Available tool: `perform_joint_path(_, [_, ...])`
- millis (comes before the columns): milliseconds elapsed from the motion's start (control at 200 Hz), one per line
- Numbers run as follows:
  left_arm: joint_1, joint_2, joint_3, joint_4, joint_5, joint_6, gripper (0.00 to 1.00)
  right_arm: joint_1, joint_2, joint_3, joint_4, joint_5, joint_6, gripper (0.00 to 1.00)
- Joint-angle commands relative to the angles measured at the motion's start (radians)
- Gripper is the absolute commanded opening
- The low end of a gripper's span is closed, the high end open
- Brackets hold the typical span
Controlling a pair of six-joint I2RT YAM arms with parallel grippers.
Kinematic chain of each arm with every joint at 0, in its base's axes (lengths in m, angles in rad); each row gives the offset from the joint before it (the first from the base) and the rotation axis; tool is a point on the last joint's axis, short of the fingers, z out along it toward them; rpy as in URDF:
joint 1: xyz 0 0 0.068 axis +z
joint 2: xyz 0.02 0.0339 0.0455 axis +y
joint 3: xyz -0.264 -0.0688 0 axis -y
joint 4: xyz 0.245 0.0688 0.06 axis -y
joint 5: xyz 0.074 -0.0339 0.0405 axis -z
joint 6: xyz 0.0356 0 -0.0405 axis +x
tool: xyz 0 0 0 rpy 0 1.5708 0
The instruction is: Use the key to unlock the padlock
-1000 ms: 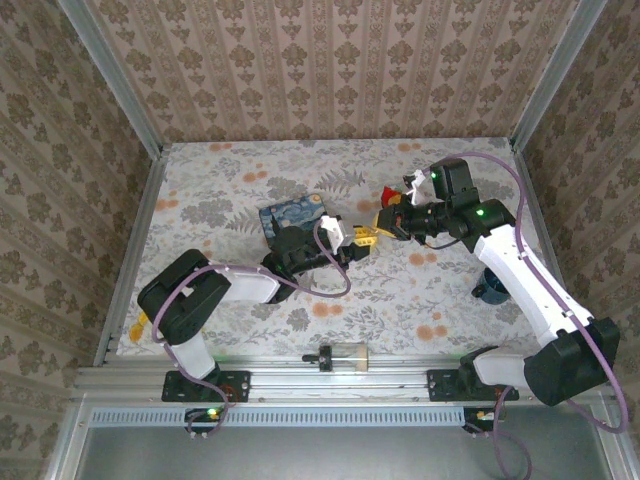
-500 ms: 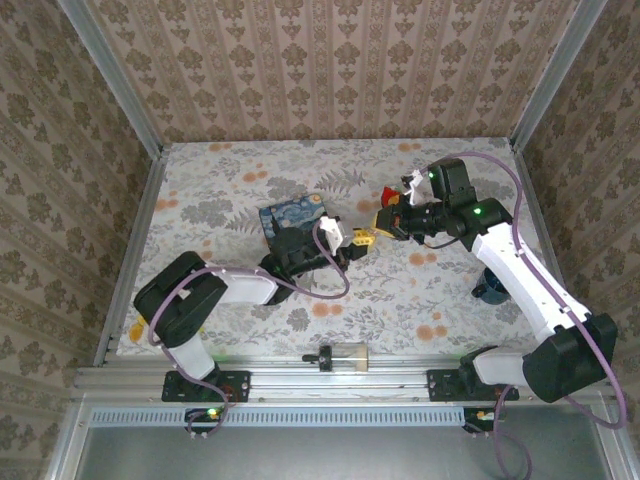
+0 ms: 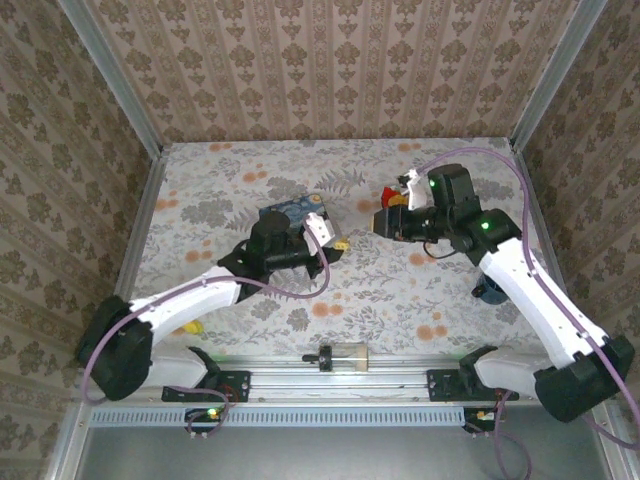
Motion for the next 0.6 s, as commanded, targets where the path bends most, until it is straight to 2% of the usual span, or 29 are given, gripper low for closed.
perform_joint_path(0, [0.003, -0.061, 0.097, -0.431, -0.023, 0.178, 0.00, 0.062, -0.044, -0.046, 0.147, 0.081, -0.154, 0.32])
perform_joint_path(185, [0.003, -0.143, 0.143, -0.568, 0.018, 0.226, 0.00, 0.122, -0.026, -0.079, 0.288, -0.036, -0.258, 0.33])
perform_joint_path(365, [0.004, -0.189, 0.162, -0.638, 0.050, 0.265, 0.00, 0.200, 0.015, -0.063, 0.279, -0.065, -0.375, 0.33])
perform_joint_path(595, [0.014, -0.214, 0.165, -0.664, 0.056, 0.274, 0.00, 0.250, 0.069, -0.030, 0.218, -0.130, -0.429, 0.32])
